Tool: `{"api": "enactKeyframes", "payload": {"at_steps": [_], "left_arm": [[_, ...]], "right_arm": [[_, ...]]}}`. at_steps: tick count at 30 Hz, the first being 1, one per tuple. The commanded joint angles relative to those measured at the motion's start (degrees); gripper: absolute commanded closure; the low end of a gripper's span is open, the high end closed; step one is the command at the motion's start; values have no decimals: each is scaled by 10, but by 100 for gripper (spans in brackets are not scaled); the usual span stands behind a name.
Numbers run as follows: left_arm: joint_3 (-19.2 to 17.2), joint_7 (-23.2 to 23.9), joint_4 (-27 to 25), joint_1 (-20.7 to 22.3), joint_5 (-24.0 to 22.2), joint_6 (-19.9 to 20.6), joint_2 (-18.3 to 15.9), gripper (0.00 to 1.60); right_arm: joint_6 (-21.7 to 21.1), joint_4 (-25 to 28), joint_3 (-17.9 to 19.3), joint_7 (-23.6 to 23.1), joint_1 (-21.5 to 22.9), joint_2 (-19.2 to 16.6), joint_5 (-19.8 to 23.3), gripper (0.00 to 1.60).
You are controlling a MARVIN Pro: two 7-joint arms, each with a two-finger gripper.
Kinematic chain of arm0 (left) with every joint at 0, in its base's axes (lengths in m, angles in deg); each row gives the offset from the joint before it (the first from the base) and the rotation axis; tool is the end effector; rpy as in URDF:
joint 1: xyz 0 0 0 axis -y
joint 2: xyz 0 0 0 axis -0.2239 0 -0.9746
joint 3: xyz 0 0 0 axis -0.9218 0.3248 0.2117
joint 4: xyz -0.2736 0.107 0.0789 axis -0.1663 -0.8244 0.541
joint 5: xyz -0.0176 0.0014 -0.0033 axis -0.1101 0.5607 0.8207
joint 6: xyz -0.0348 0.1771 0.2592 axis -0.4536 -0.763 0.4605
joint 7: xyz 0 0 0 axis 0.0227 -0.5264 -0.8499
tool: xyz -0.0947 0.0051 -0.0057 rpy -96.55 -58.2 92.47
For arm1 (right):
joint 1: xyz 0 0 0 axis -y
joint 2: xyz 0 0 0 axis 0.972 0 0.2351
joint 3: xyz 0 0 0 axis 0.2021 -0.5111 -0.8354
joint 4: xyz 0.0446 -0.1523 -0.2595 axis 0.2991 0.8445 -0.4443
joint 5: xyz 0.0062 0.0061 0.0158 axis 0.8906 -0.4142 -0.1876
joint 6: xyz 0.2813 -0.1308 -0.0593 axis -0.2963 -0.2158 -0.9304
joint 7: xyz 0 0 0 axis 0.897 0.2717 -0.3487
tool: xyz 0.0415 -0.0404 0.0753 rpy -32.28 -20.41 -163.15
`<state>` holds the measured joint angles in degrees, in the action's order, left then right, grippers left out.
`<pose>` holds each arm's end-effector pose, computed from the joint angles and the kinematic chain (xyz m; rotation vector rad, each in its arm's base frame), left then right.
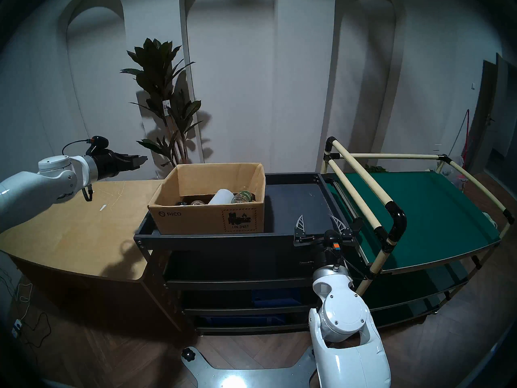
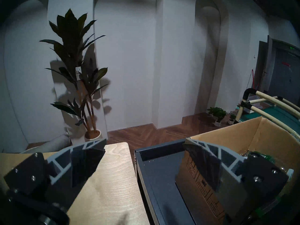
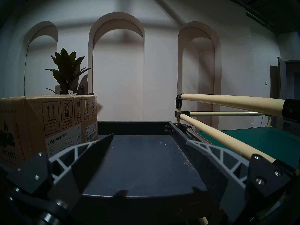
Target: Put the storage box onto the shelf
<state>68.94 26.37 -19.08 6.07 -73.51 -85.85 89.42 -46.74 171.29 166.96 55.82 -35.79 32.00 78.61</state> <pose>0.5044 0.2223 -0.1196 2.3220 -0.2503 1.8269 0.3127 0.0111 -0.2851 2.0962 -0.0485 2.2668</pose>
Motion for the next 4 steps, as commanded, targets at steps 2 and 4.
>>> {"api": "enactKeyframes", "payload": {"at_steps": [2, 4], "left_arm": [[-4, -47, -18, -31, -29, -81, -3, 0], [-6, -59, -23, -35, -33, -98, -7, 0]], "right_arm": [[14, 27, -9, -4, 9, -2, 3, 0], [17, 29, -13, -5, 9, -4, 2, 0]]}}
